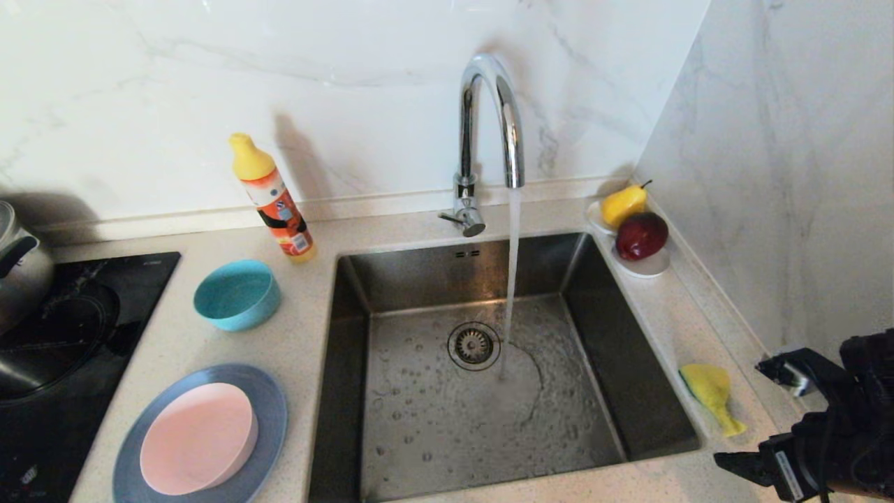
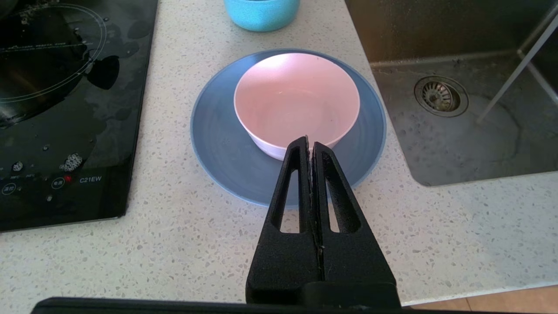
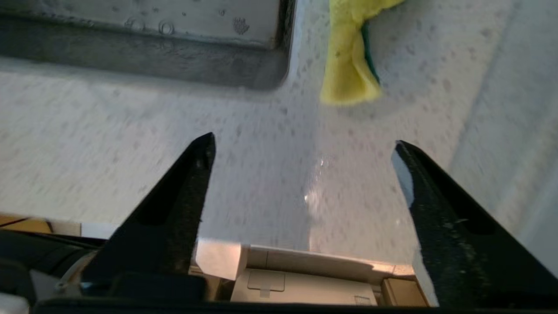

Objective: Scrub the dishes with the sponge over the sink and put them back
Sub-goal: Pick up a bowl and the sponge

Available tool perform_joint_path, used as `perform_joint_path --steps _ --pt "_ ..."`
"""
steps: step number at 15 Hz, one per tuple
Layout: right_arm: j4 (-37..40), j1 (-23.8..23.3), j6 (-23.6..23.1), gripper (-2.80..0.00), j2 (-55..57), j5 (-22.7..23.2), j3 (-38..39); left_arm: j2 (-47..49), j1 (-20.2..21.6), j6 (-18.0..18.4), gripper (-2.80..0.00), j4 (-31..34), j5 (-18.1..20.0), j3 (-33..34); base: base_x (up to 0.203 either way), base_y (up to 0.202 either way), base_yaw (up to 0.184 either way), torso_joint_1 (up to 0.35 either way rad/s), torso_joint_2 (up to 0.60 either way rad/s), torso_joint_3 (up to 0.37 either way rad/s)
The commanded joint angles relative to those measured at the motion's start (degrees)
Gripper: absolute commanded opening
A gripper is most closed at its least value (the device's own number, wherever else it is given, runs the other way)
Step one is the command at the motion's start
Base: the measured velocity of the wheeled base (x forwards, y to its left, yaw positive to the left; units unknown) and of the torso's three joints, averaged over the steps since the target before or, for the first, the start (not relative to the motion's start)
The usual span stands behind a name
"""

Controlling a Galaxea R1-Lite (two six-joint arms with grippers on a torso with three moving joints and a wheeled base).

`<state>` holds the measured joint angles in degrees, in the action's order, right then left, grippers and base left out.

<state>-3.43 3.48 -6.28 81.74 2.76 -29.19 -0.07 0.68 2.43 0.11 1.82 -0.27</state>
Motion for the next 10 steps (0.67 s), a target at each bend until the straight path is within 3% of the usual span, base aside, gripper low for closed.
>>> perform_joint_path --steps 1,10 --pt "-2.8 -0.1 -0.1 0.00 4.6 0.0 0.7 0.2 0.0 0.0 -2.80 0.0 0.0 0.0 0.000 0.000 0.000 0.000 0.00 0.000" --pt "-12.4 -0.6 -0.4 0.00 11.1 -3.5 -0.9 0.2 0.0 0.0 -2.80 0.0 0.0 0.0 0.000 0.000 0.000 0.000 0.00 0.000"
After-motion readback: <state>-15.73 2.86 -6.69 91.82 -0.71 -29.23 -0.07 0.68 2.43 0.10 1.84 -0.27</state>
